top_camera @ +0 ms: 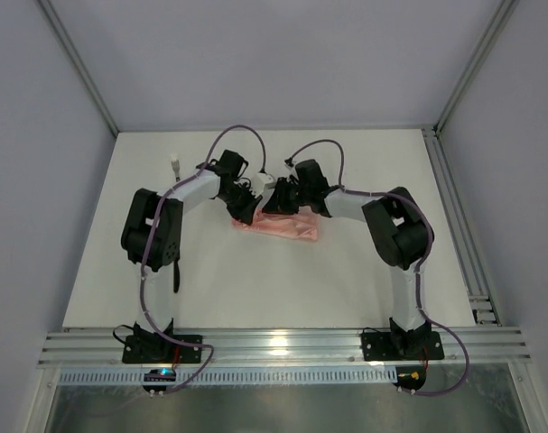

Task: Fold the napkin into a case and place the utensils inside
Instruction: Stuff the top corner of the smaller-rectangle-folded napkin into the folded napkin.

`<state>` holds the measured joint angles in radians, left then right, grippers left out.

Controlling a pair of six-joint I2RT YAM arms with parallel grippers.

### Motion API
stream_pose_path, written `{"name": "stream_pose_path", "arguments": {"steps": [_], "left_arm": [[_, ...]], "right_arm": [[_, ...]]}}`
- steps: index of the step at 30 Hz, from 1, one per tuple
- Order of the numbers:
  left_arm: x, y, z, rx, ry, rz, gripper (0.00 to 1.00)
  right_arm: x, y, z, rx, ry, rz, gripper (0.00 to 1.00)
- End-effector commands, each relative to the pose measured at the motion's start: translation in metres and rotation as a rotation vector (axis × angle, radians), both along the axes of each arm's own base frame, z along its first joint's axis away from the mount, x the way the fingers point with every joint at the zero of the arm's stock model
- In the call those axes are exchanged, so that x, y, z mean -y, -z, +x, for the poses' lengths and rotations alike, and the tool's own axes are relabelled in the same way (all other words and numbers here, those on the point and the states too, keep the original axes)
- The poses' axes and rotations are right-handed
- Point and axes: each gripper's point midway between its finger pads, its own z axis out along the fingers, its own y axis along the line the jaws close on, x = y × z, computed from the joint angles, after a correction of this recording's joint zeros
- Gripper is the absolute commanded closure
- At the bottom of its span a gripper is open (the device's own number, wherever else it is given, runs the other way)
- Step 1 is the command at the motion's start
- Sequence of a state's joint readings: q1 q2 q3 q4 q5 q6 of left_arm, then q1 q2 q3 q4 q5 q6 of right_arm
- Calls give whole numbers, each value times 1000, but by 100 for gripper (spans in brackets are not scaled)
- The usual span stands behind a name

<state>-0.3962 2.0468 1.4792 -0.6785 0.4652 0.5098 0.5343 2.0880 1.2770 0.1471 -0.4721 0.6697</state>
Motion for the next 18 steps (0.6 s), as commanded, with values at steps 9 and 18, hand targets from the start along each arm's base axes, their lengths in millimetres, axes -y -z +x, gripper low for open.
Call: {"name": "stream_pose_path", "arguments": {"steps": [9,18], "left_arm": [[-6,-3,1,-59,-57,-39,94],[-4,-6,2,-62,-66,-56,94]], "right_arm": [[31,-54,-23,133,0,-105,75],[-31,-59,-39,88,75,205,76]]}}
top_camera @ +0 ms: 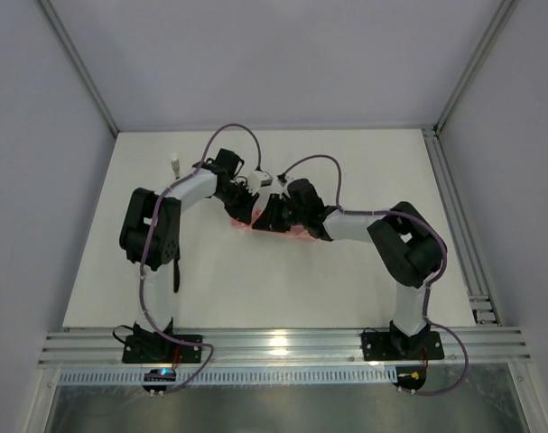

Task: Fold the napkin into a case and place the utensils inside
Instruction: Stuff the top corner of the smaller-rectangle-folded napkin into the folded napkin.

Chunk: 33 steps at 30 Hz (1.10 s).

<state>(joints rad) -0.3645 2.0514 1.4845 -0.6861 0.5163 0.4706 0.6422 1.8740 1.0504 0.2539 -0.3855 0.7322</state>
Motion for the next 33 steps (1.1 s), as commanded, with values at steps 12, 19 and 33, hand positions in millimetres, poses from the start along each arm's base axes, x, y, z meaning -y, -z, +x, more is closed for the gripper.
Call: {"name": "stream_pose_path", "arguments": {"steps": [12,19,33], "left_arm": [[1,-9,0,-14,-17,-27,94],[1,-14,-3,-8,-2,-36,94],[2,-15,4,36,9,-37,92]], "right_arm": [[-10,24,46,-25,234,102,80],[-14,39,56,-64,268,126,80],[-28,50,71,-109,295,162,94]]}}
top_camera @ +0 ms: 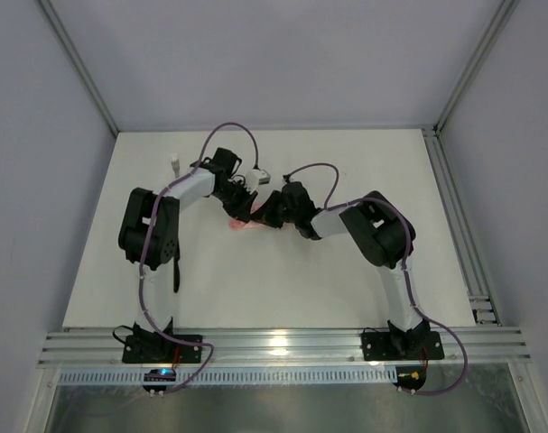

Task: Fold the napkin into a case and place the utensils inside
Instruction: Stuff the top corner of the smaller-rectangle-folded napkin into the folded napkin.

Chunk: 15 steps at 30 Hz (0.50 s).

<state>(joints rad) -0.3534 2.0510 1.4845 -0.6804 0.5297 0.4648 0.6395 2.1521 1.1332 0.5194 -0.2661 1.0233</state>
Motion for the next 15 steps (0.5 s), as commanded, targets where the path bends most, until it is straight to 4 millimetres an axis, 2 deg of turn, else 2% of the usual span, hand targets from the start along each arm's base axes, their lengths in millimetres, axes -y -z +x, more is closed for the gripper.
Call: {"name": "stream_pose_path", "arguments": {"steps": [1,5,8,15], "left_arm": [[2,-17,5,56,16,-18,92],[-10,-24,20,134,-24,50,91],[-16,-28,28,183,-57,72,91],[-22,-26,33,199,-101,97,85]], "right_arm": [[-4,2,19,-2,68,38,96],[-10,4,21,-14,68,55,96],[-18,5,15,-23,36,66,96],[-20,10,9,-30,26,56,96]]}}
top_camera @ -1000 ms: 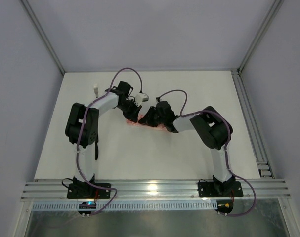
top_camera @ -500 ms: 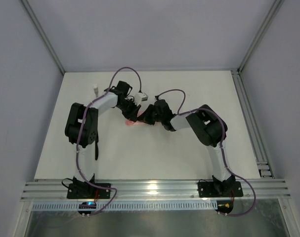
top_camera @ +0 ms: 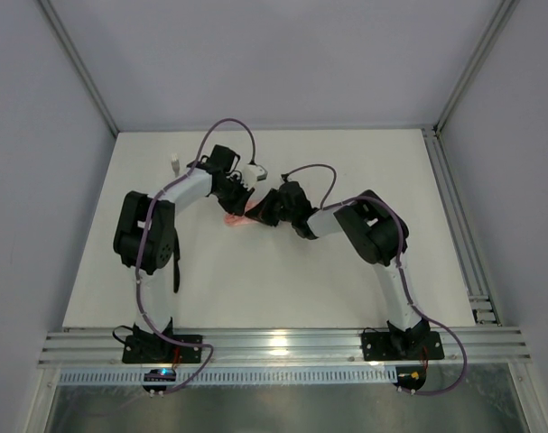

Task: Fold the napkin into a case and place the utensils inside
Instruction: Stuff the top corner of the smaller-rectangle-folded napkin into the folded napkin.

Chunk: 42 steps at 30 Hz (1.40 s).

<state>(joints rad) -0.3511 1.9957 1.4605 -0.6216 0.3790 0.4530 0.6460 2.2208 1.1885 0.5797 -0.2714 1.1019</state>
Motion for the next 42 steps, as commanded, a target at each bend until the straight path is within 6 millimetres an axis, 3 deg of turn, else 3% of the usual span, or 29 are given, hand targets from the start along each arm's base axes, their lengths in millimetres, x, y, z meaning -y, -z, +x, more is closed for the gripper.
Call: {"name": "stream_pose_path", "arguments": {"steps": [1,10,22,25,28,31,37,42], "left_arm": [[-7,-14,14,81,-46,21,84],[-20,-2,38,119,-78,120,75],[-19,-6,45,135,-100,82,73],[-10,-14,44,133,-86,17,78],[9,-22,33,90,-26,-101,89],[20,-29,24,78,22,-173,91],[20,-29,20,59,32,-183,94],[21,-31,16,49,39,-194,95]], "right_arm": [[-4,11,-2,-12,1,-15,96],[-6,12,-4,-13,-10,-9,96],[-9,10,-2,0,-28,-15,96],[-12,5,-1,10,-39,-10,96],[-14,0,-2,27,-62,-13,96],[-21,-13,4,67,-76,23,96],[-34,-30,12,97,-84,68,96],[-35,-16,24,59,-33,62,96]]}}
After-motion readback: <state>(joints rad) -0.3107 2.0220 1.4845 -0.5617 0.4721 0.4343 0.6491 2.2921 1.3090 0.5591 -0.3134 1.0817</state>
